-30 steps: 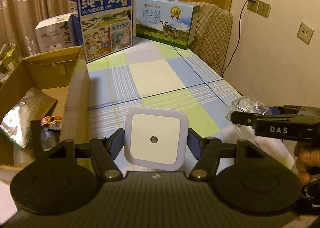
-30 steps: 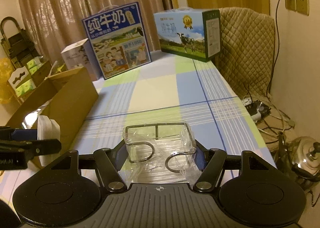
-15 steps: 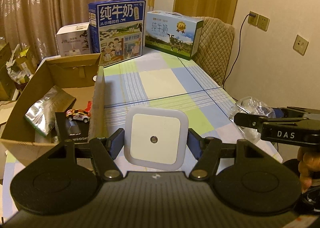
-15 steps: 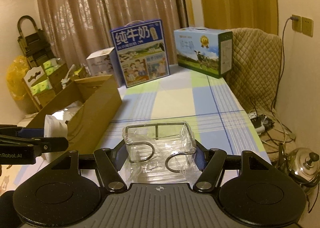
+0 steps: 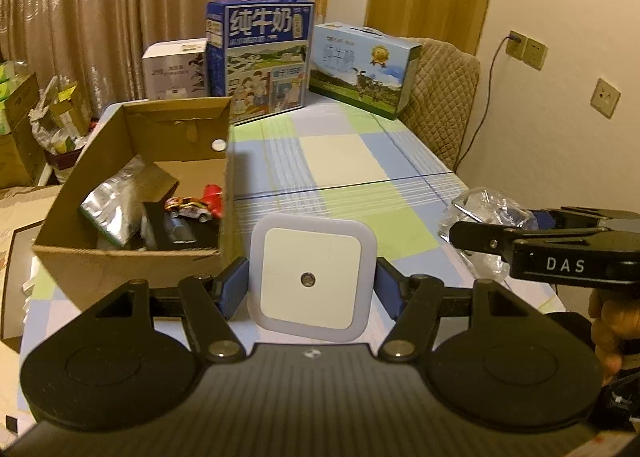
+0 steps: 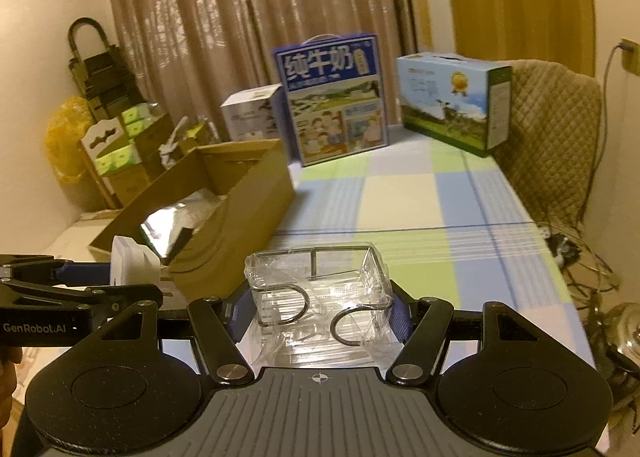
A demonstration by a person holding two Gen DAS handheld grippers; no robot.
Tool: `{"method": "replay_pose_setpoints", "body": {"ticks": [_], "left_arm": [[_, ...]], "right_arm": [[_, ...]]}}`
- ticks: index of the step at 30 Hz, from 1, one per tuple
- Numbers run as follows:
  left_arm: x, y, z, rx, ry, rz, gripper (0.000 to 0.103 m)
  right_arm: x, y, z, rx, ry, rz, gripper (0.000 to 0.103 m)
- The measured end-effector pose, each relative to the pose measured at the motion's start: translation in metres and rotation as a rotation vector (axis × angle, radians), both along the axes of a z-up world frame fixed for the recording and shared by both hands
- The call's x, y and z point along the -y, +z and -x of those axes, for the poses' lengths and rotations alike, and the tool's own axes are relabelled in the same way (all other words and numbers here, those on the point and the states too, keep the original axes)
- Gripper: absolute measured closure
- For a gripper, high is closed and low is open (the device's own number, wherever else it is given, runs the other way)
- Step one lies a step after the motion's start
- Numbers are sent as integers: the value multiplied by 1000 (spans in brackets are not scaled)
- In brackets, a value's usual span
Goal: Organize objects
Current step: 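Carry the night light and clear dish over to the cardboard box with both tools, then lower the night light into the box and open the left tool while the right tool holds the dish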
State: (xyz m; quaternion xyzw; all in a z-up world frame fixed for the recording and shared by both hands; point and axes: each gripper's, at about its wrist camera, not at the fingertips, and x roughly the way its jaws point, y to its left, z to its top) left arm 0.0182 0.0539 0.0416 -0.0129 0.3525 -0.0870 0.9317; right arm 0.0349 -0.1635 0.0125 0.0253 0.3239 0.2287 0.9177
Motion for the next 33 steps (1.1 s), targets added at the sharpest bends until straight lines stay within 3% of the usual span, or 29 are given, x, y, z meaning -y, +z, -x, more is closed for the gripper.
{"method": "replay_pose_setpoints", "body": {"ticks": [16,33], "left_arm": [[-61,22,10,24,116,-16,41],[-99,27,-2,25,161,-4,41]], "right_arm": [[-59,8,1,13,122,10,40],[-102,3,-15,8,193,46,40]]}}
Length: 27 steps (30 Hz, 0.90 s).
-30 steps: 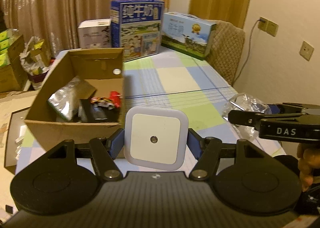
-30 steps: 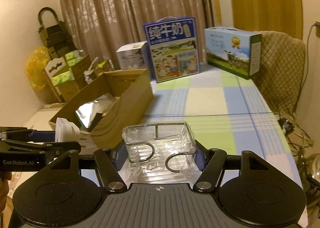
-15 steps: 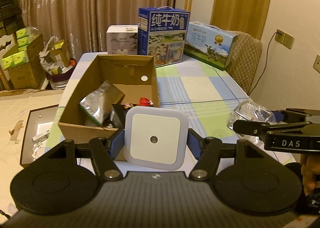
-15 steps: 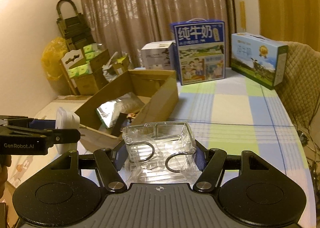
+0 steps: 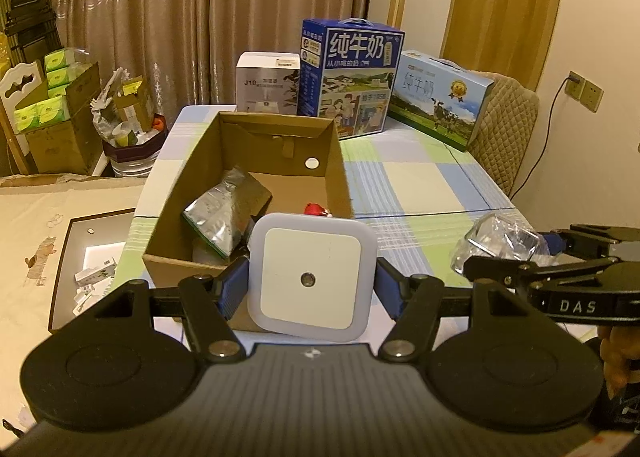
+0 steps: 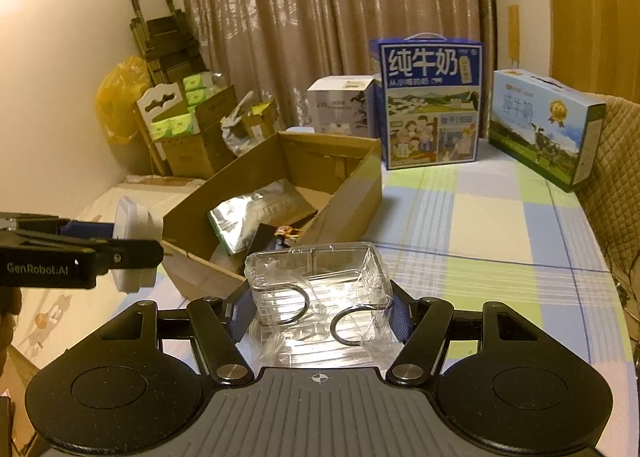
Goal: Organize objects
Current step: 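Lower the night light into the box and open the left tool while the right tool holds the dish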
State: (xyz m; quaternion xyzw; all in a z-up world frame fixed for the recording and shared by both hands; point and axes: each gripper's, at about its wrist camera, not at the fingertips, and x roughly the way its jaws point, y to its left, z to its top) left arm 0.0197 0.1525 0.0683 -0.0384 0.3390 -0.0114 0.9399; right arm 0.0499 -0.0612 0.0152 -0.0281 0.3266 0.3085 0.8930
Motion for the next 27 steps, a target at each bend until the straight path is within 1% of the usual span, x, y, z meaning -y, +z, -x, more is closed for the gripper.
{"method": "replay_pose_setpoints", "body": {"ticks": [3,6,11,16,27], "left_arm": [[-8,0,-5,-6,4,-6,41],[-15,1,-11,-9,0,-30,41],[-30,1,-24,-11,19,-9,41],[-40,2,-37,-21,14,-23,41],[-61,3,-68,-34,0,-53,41]], "right_arm": [[-8,-4,-4,-9,14,6,40],[-14,-5,-10,-6,27,11,40],[-23,-8,-17,-13,36,10,40],[-35,-9,-26,-13,53,11,40],[-66,-1,-55,10,80,11,40]]}}
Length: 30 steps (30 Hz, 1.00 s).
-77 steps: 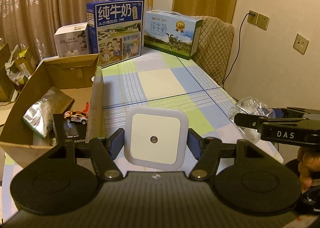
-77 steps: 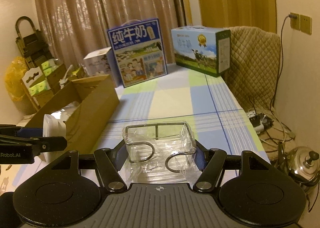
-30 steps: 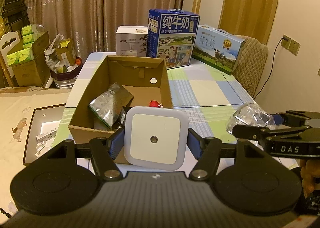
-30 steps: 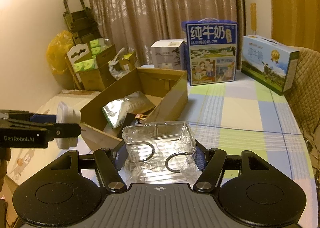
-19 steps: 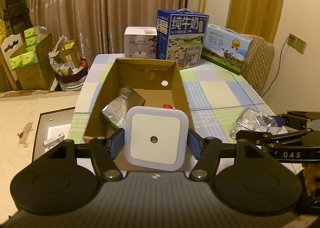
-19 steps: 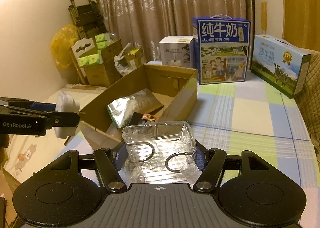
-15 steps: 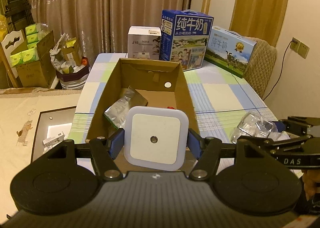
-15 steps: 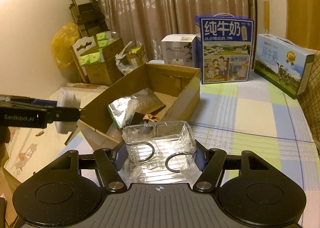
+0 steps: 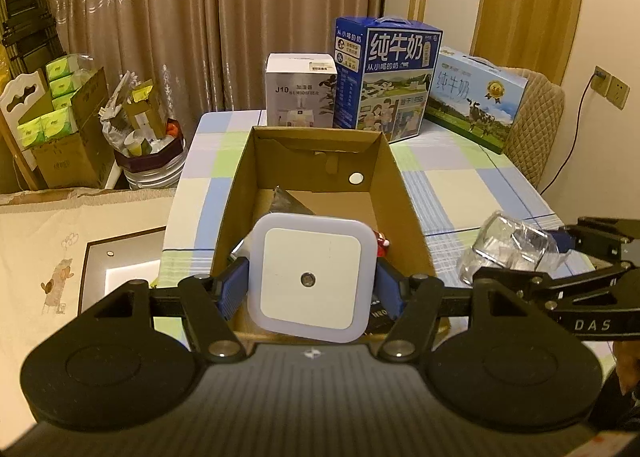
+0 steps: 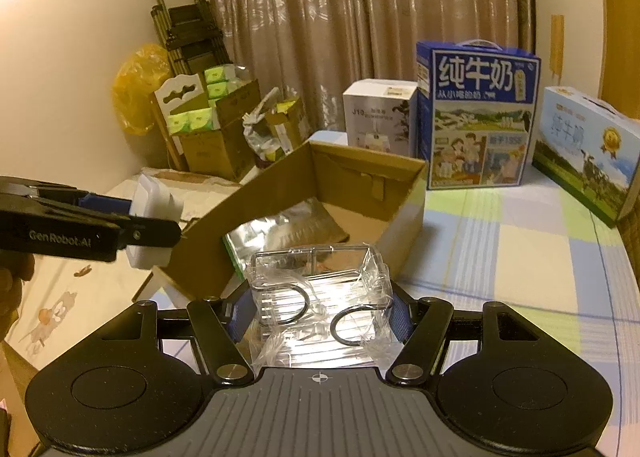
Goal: Organize objects
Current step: 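Lower the night light into the box and open the left tool while the right tool holds the dish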
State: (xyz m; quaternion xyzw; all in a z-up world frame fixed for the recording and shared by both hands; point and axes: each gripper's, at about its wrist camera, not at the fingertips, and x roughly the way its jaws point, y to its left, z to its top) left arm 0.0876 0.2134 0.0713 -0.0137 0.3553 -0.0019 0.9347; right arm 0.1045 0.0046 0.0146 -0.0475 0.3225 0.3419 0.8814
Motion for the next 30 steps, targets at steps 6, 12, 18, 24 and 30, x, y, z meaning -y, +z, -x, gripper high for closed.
{"method": "replay_pose_setpoints", "body": {"ticks": [6,12,18,24,30], "left_arm": [[-7,-8,-16,-17,-12,-5,41],[-16,-16,-32,-36,-20,-14,41],[-21,-26,-47,-54,-29,-11,41],[-24,-39,-61,-80,-32,-6,40],[-33,-43,-66,-76,-13,0,33]], "right_arm": [[-16,1,-18,9,6,5,40],[-26,-2,-38,-6,-7,2,40],[-32,-6,-52,-14,-18,3,40],[-36,-11,-62,-24,-27,5,40],[-42,-16,-68,-33,-24,4,40]]}}
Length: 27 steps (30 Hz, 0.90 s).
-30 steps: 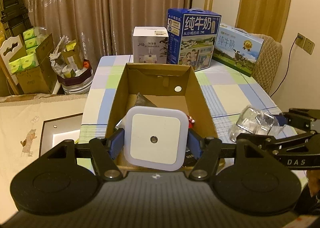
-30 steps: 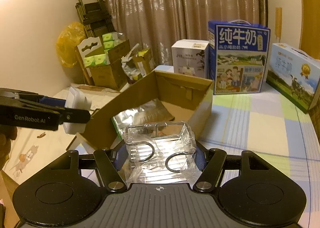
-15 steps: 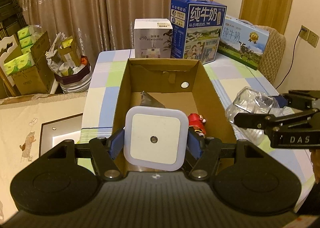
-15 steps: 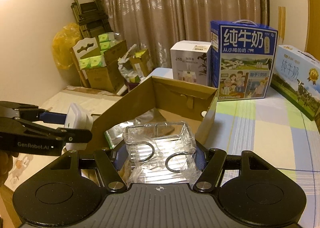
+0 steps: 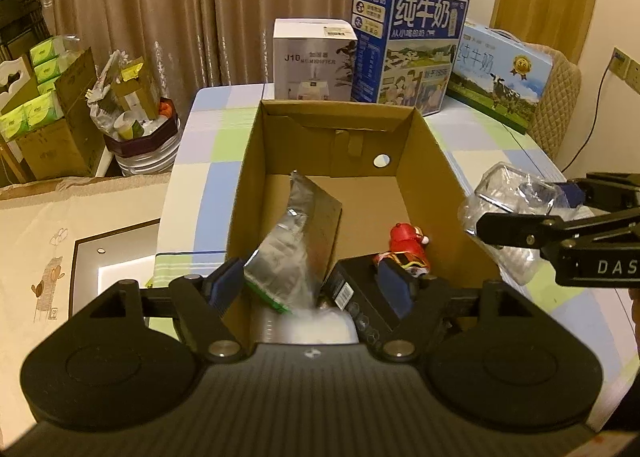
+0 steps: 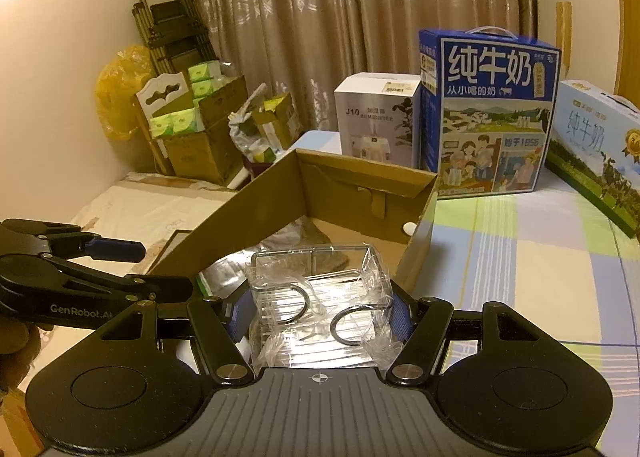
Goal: Organize objects
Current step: 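Lower the night light into the box and open the left tool while the right tool holds the dish, then drop the clear dish into the box by opening the right tool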
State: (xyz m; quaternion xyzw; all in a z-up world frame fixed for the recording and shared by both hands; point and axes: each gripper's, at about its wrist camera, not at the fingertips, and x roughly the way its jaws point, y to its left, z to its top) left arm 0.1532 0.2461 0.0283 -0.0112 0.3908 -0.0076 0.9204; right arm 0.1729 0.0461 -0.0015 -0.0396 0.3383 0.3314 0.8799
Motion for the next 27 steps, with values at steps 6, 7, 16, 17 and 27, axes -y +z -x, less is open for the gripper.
{"method": "replay_pose_setpoints", "body": {"ticks": [6,7,16,17,27], "left_arm": [[-4,1,3,-1,11,-5,32],[-5,1,4,1,12,-8,32],[-8,0,12,0,27,4,29],[-8,0,13,1,27,6,28],[-3,9,42,36,57,33,13]], "right_arm": [[-8,-3,-3,-9,9,-7,40],[-9,-3,-4,-11,10,-10,40],[-18,10,-24,-28,-17,-141,25],[-17,14,-24,-18,-14,-153,24],[6,21,2,-17,-61,-123,24]]}}
